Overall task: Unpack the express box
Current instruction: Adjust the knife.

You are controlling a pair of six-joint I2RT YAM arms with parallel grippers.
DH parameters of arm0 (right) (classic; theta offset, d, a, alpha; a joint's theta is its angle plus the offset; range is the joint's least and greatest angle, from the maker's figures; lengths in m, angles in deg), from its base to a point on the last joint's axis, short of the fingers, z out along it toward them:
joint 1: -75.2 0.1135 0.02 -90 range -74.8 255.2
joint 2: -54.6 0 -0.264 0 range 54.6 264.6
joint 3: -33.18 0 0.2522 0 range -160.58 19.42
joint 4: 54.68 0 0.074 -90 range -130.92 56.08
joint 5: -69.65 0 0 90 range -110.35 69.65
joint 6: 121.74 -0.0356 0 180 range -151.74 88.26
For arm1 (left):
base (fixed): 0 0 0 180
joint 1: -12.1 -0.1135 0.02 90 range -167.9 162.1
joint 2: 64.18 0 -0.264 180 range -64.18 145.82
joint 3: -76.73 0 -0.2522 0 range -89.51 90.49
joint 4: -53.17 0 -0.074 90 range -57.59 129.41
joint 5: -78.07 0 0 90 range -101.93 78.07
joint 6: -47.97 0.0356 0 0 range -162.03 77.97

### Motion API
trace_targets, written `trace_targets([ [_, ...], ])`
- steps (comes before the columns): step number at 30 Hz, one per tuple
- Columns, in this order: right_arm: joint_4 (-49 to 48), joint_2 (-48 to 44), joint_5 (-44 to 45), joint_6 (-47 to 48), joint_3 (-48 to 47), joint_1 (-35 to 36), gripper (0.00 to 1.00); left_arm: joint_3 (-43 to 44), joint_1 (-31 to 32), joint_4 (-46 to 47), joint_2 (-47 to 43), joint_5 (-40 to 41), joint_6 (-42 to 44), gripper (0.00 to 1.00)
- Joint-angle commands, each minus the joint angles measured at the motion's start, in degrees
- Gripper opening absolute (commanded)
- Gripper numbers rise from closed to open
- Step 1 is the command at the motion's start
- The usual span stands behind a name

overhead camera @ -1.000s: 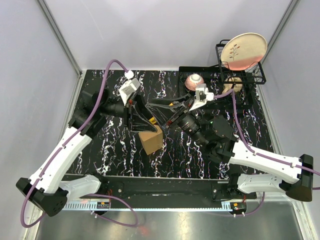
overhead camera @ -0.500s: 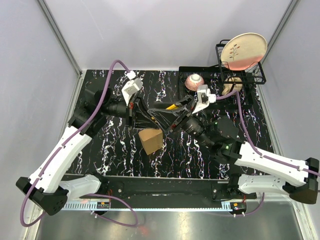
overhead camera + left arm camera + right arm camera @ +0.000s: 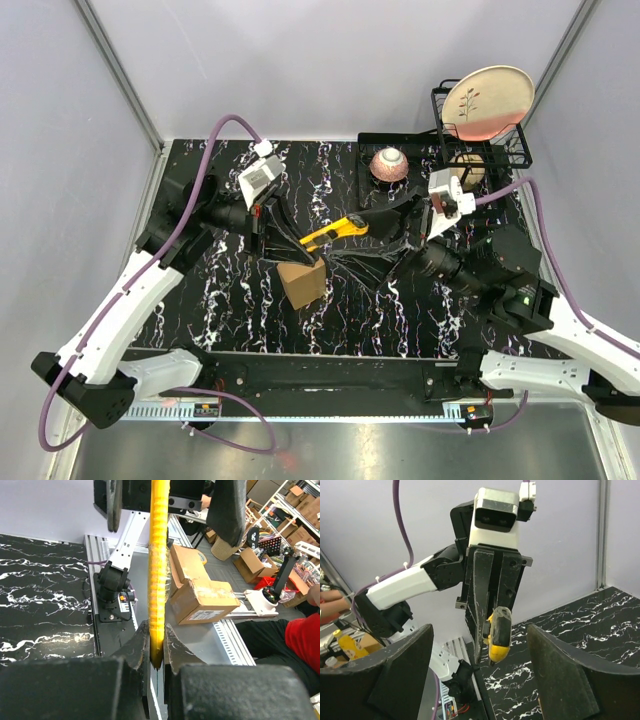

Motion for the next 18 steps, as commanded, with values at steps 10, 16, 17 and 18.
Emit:
trace_targets([
  [10, -1.3, 7.7, -11.2, 2.7, -4.6, -3.1, 0.72, -0.1, 1.8, 12.0, -1.7, -2.2, -9.0, 0.00],
  [16, -5.4, 8.5, -11.6, 1.2, -3.8, -3.8, 0.60, -1.1, 1.9, 12.0, -1.7, -1.4, -8.3, 0.00],
  [17, -6.3, 8.5, -11.5, 1.1, -3.3, -3.9, 0.60, -1.3, 2.0, 11.7, -2.0, -1.2, -8.1, 0.00],
  [18, -6.8, 8.5, -11.5, 0.9, -3.1, -3.9, 0.60, -1.6, 2.0, 11.5, -2.0, -1.0, -7.6, 0.00],
])
